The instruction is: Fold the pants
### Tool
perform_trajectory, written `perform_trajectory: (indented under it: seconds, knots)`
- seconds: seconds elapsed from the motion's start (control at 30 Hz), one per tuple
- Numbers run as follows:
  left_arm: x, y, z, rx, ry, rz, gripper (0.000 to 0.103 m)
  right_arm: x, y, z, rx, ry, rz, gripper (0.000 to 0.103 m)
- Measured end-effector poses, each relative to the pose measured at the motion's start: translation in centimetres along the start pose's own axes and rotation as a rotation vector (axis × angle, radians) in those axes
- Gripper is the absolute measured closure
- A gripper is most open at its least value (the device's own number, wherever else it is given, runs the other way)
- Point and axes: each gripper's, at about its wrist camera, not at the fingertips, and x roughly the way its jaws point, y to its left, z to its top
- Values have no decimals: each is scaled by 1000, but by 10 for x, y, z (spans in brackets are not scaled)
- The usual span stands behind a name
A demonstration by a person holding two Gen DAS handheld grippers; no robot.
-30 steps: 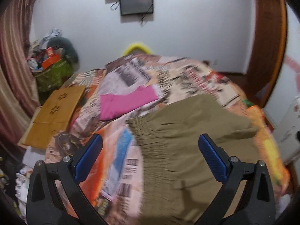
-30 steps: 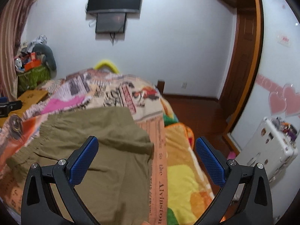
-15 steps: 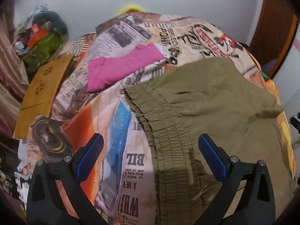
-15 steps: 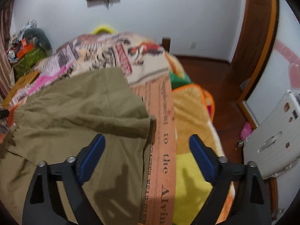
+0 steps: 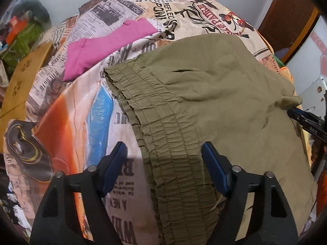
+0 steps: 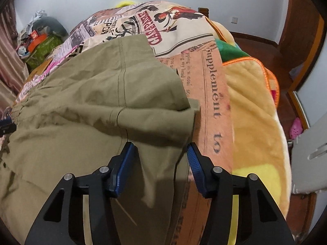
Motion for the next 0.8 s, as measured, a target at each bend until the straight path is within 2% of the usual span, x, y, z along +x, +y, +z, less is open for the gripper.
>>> perform_trajectory:
  seconds: [0.03,0.1,0.17,0.23,0.3,0.37,0.5,0.67,0.8]
  knots:
    - [-1,-1,0,5,-2,-2,33,1,-2,1,10,0,14,53]
    - [-3,-4,-1,28,-11,-1,37,5,-7,3,32,2,58,62]
    - [-2,-7,-2,40,-10,2,38,7,-10,2,47,-2,83,66]
    - [1,-8,-1,46,-4,11,39,6,-9,-1,42,-9,100,76]
    - [2,-10,-2,54,-21,44,38,5,-5,-1,29,-12,98,85]
    - [3,-14,-4,70,-48,103,38,4,-2,-3,9,-15,95,89]
    - [3,-20,-7,97,-79,162,37,6,3,0,-24,-18,67,93]
    - [7,-8,-3,58,-62,126,32,6,6,0,-44,0,36,95]
    - [4,-5,-3,44,-44,93,32,2,4,1,-34,20,30,92]
